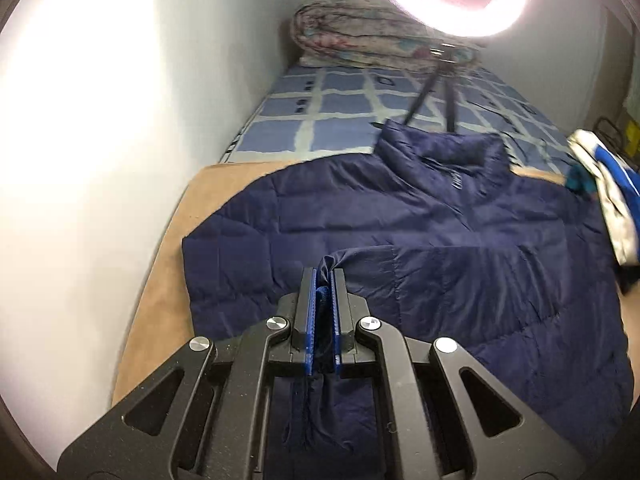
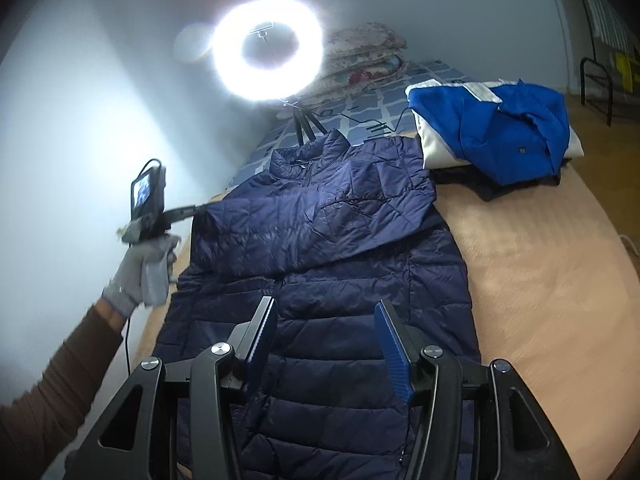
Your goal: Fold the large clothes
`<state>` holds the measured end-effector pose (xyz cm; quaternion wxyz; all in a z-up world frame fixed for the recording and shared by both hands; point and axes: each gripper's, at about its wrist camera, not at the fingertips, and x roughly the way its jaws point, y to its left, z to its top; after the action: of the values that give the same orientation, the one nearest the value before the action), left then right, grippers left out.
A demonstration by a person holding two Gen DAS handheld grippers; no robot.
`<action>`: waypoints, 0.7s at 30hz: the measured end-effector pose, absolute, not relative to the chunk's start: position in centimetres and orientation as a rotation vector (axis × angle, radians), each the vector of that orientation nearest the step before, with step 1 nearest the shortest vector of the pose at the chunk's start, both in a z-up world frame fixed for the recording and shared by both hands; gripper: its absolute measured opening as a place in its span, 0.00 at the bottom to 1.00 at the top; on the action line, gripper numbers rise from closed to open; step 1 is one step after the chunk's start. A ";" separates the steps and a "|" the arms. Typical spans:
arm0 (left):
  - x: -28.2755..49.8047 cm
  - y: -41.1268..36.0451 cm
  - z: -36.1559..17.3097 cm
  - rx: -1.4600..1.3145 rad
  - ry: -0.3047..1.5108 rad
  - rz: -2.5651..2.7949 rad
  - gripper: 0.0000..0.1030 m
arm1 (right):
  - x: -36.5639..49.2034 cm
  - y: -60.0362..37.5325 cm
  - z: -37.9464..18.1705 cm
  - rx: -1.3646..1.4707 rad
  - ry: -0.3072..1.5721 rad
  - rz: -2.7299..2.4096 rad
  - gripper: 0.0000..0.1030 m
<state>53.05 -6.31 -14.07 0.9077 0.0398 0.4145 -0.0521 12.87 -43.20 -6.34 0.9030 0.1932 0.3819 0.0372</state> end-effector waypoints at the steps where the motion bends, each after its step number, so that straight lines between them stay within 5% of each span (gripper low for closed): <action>1: 53.7 -6.2 -14.5 0.069 0.862 -0.102 0.04 | 12.9 -43.1 -6.3 0.395 0.790 0.077 0.52; 15: 59.1 -6.0 -20.7 0.055 0.959 -0.018 0.06 | 13.3 -43.4 -6.8 0.392 0.809 0.060 0.51; 17: 59.1 -5.9 -20.8 0.085 0.961 0.007 0.18 | 13.3 -43.5 -6.8 0.394 0.808 0.060 0.51; 19: 58.8 -5.5 -20.0 0.101 0.941 0.038 0.44 | 13.1 -43.5 -6.6 0.387 0.804 0.059 0.51; 21: 57.8 -4.7 -18.3 0.083 0.899 0.035 0.51 | 12.9 -43.5 -6.2 0.374 0.795 0.052 0.51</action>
<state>57.81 -4.66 -18.27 0.8997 0.0402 0.4344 0.0169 12.94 -43.48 -6.22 0.9048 0.1809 0.3847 0.0251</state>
